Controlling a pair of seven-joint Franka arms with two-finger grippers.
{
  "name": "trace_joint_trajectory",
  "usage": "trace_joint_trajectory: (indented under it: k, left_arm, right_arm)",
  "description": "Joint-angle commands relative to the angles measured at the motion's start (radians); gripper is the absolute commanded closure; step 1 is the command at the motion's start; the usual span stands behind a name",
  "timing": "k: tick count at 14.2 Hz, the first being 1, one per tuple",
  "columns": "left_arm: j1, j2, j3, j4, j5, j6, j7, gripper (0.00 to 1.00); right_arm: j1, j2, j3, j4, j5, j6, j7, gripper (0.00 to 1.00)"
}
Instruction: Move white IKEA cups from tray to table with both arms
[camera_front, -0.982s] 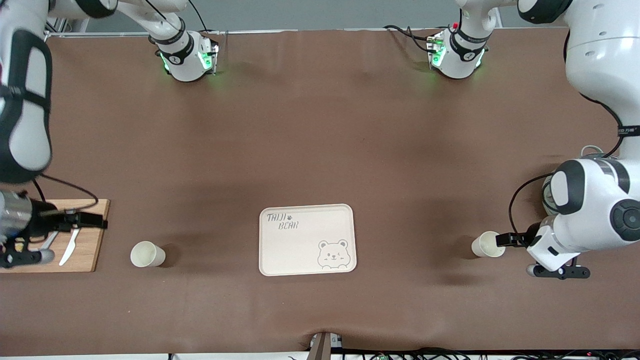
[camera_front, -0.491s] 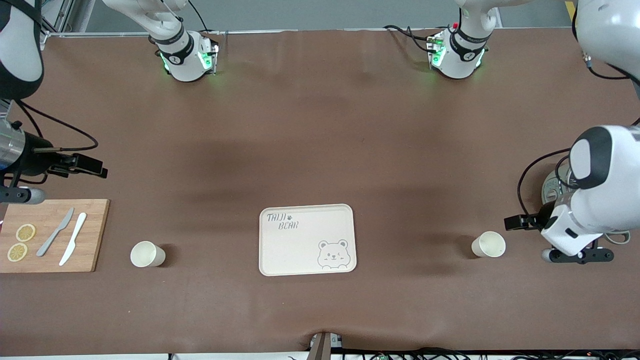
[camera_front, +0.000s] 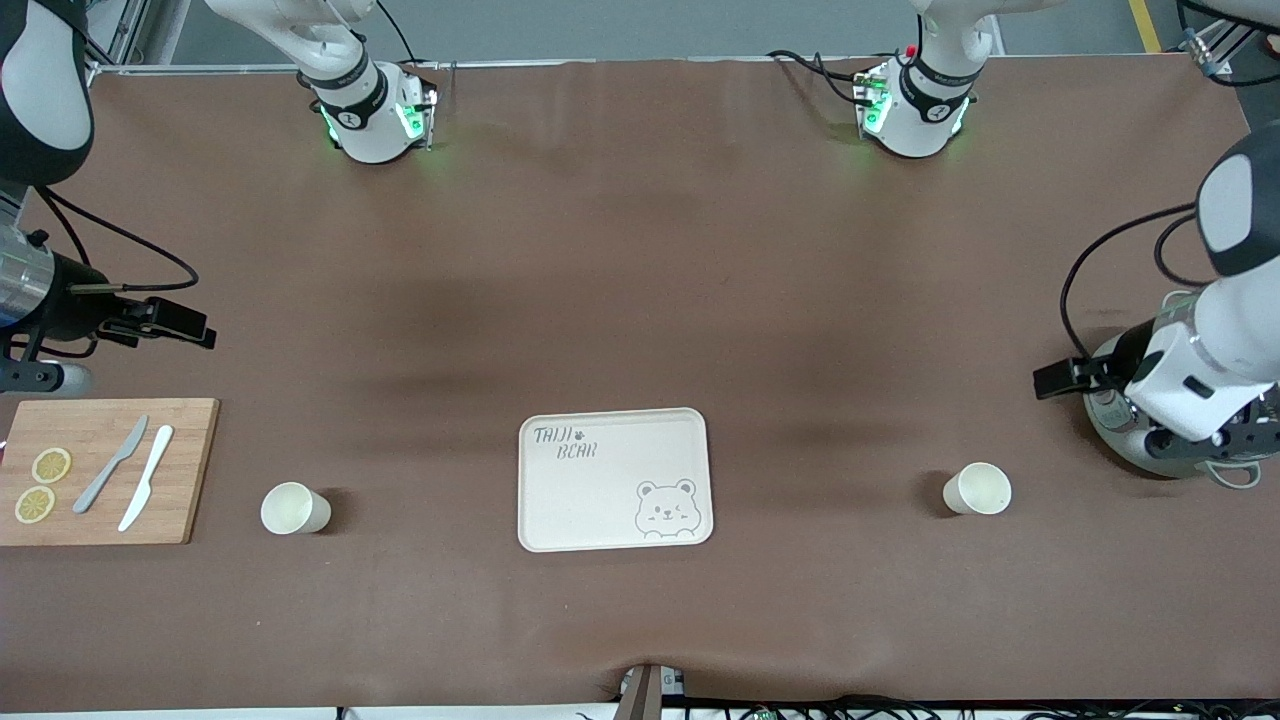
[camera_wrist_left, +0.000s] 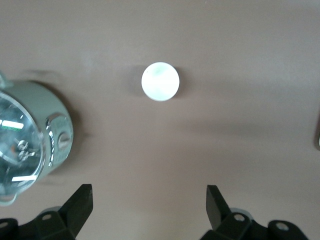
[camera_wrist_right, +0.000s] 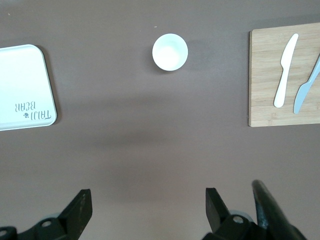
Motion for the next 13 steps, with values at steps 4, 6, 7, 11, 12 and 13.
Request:
trace_joint_trajectory:
  k: [4,6,7,11,12,13]
  left_arm:
    - [0.007,-0.159,-0.021,-0.023,0.008,-0.093,-0.021,0.00]
    - [0.013,-0.194,-0.023,-0.023,-0.056,-0.137,-0.023,0.00]
    - [0.016,-0.207,-0.023,-0.023,-0.076,-0.149,-0.024,0.00]
    - [0.016,-0.214,-0.021,-0.015,-0.084,-0.157,-0.027,0.00]
    - [0.016,-0.216,-0.021,-0.015,-0.084,-0.157,-0.027,0.00]
    - [0.016,-0.231,-0.018,-0.015,-0.084,-0.157,-0.027,0.00]
  right_arm:
    - [-0.002,-0.033,0.005,-0.020,-0.015,0.009,0.018,0.00]
    - [-0.002,-0.035,0.006,0.003,-0.015,-0.005,0.016,0.00]
    - [-0.002,-0.035,0.005,0.018,-0.015,-0.013,0.013,0.00]
    - [-0.002,-0.035,0.006,0.040,-0.015,-0.026,0.013,0.00]
    - [-0.002,-0.035,0.006,0.040,-0.015,-0.026,0.013,0.00]
    - [-0.002,-0.035,0.008,0.040,-0.015,-0.026,0.013,0.00]
